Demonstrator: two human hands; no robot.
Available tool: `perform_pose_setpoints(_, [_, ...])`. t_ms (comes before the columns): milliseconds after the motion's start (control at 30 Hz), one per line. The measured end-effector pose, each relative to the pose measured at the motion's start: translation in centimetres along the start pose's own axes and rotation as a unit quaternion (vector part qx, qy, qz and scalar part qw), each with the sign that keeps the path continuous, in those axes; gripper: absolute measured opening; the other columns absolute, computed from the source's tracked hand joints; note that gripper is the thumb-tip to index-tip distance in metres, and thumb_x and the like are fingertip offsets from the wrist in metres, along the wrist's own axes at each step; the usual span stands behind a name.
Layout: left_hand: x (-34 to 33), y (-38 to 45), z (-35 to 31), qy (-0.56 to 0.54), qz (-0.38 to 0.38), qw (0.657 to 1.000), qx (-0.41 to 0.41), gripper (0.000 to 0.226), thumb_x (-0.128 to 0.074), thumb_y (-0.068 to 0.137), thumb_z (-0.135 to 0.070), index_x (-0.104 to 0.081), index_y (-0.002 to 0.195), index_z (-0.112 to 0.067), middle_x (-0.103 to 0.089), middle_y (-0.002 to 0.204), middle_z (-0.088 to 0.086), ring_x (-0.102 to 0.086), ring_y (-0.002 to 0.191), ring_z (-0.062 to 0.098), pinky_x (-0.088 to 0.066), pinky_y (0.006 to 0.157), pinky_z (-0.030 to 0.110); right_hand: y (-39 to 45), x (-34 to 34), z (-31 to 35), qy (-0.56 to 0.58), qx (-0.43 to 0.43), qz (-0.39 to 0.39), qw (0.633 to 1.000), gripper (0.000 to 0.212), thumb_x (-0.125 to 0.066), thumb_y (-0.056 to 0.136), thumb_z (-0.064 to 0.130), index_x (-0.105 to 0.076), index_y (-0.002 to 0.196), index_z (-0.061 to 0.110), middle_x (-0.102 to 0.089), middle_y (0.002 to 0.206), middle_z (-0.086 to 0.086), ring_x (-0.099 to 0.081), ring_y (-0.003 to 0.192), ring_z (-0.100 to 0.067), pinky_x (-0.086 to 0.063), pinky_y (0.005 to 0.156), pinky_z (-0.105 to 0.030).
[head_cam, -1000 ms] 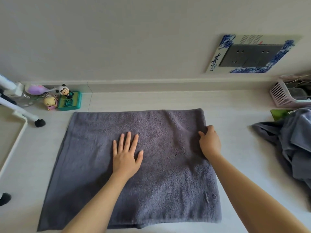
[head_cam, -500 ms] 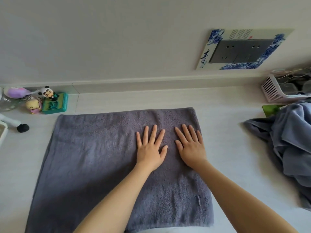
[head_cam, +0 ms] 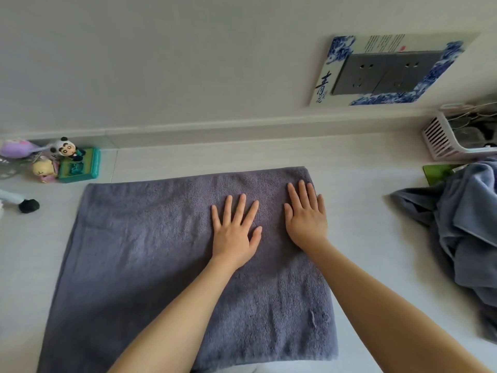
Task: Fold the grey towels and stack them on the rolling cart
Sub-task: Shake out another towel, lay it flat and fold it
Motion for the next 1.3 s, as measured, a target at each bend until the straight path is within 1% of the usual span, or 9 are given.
perform_pose_setpoints(100, [0.3,-0.2,-0.2,-0.013,-0.009,1.000,0.018,0.066,-0.032,0.087,-0.053,-0.031,0.147,-0.025,-0.024,0.155,0.010,-0.020,0.143,0.037,-0.006,0.111,0.064,1.7,0.6,0.3,0.017,-0.015,-0.005,1.000,0.063,-0.012,0.092,0.043,-0.023,0.149,0.018,-0.017,0.157,-0.009,-0.008,0.146,-0.025,0.005,0.116,-0.039])
perform_pose_setpoints(200, [0.4,-1.3,-0.1,-0.001,-0.024,0.997,0.067,0.069,-0.035,0.085,-0.056,-0.029,0.147,-0.027,-0.023,0.155,0.012,-0.016,0.142,0.041,-0.003,0.110,0.065,1.4,0.3,1.5,-0.002,0.083,0.005,0.997,0.061,-0.014,0.093,0.048,-0.027,0.148,0.025,-0.021,0.156,-0.006,-0.013,0.145,-0.024,0.005,0.116,-0.035])
perform_pose_setpoints(400, [0.0,-0.2,-0.1,-0.006,0.006,0.998,0.064,0.067,-0.025,0.088,-0.057,-0.022,0.149,-0.029,-0.017,0.157,0.010,-0.011,0.145,0.036,0.001,0.112,0.062,2.4,0.3,0.7,-0.016,0.036,0.021,0.999,0.069,-0.004,0.088,0.045,-0.020,0.149,0.016,-0.018,0.156,-0.010,-0.010,0.145,-0.025,0.005,0.116,-0.039])
perform_pose_setpoints(533, [0.9,-2.5,0.1,-0.026,-0.026,0.996,0.081,0.065,-0.031,0.086,-0.044,-0.039,0.143,-0.016,-0.025,0.154,0.016,-0.018,0.143,0.037,-0.005,0.112,0.058,-4.0,1.6,5.1,0.016,0.147,-0.030,0.989,0.056,-0.032,0.092,0.036,-0.045,0.138,0.007,-0.041,0.145,-0.016,-0.034,0.137,-0.032,-0.014,0.113,-0.045])
perform_pose_setpoints(633, [-0.1,-7.4,-0.8,-0.009,-0.022,0.998,0.055,0.066,-0.037,0.084,-0.045,-0.039,0.144,-0.018,-0.029,0.153,0.014,-0.023,0.141,0.037,-0.012,0.110,0.060,-10.2,-0.2,4.5,0.024,0.187,0.006,0.982,0.056,-0.037,0.092,0.044,-0.044,0.140,0.016,-0.037,0.148,-0.008,-0.033,0.138,-0.028,-0.019,0.113,-0.046])
perform_pose_setpoints(767, [-1.0,-9.9,1.0,0.019,-0.007,0.999,0.045,0.070,-0.038,0.086,-0.054,-0.024,0.148,-0.025,-0.025,0.155,0.008,-0.021,0.142,0.036,-0.012,0.112,0.060,-10.5,-0.7,1.0,-0.002,0.135,-0.004,0.991,0.056,-0.038,0.092,0.045,-0.037,0.144,0.023,-0.033,0.151,-0.004,-0.026,0.141,-0.026,-0.018,0.115,-0.047])
perform_pose_setpoints(867, [-0.9,-9.7,0.6,-0.010,0.000,0.998,0.070,0.068,-0.037,0.085,-0.052,-0.031,0.146,-0.022,-0.028,0.154,0.012,-0.024,0.140,0.039,-0.012,0.110,0.061,-10.6,-0.5,1.5,0.004,0.072,-0.005,0.997,0.056,-0.035,0.092,0.041,-0.040,0.143,0.018,-0.037,0.148,-0.010,-0.029,0.139,-0.029,-0.013,0.115,-0.046])
perform_pose_setpoints(1067, [-0.8,-11.7,2.9,-0.005,0.001,0.998,0.065,0.068,-0.035,0.086,-0.054,-0.028,0.148,-0.026,-0.028,0.154,0.007,-0.024,0.141,0.036,-0.011,0.112,0.059,-15.5,-1.7,3.9,-0.011,0.148,0.011,0.989,0.060,-0.035,0.092,0.054,-0.033,0.145,0.028,-0.026,0.153,-0.004,-0.021,0.143,-0.028,-0.015,0.115,-0.048])
perform_pose_setpoints(1300, [-0.4,-13.8,11.5,-0.010,0.032,0.987,0.159,0.077,-0.006,0.083,-0.063,-0.012,0.151,-0.027,-0.007,0.159,0.005,-0.002,0.146,0.030,0.001,0.115,0.056,-15.3,-1.6,4.0,-0.038,0.081,0.027,0.996,0.058,-0.034,0.089,0.045,-0.041,0.142,0.023,-0.037,0.149,-0.008,-0.031,0.138,-0.031,-0.014,0.114,-0.048])
Point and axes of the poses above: each hand's wrist, its own y-axis towards the middle knuckle, its own x-axis out of the back of the hand, z = x × y, the point moved 9 cm from there along y, towards the middle knuckle
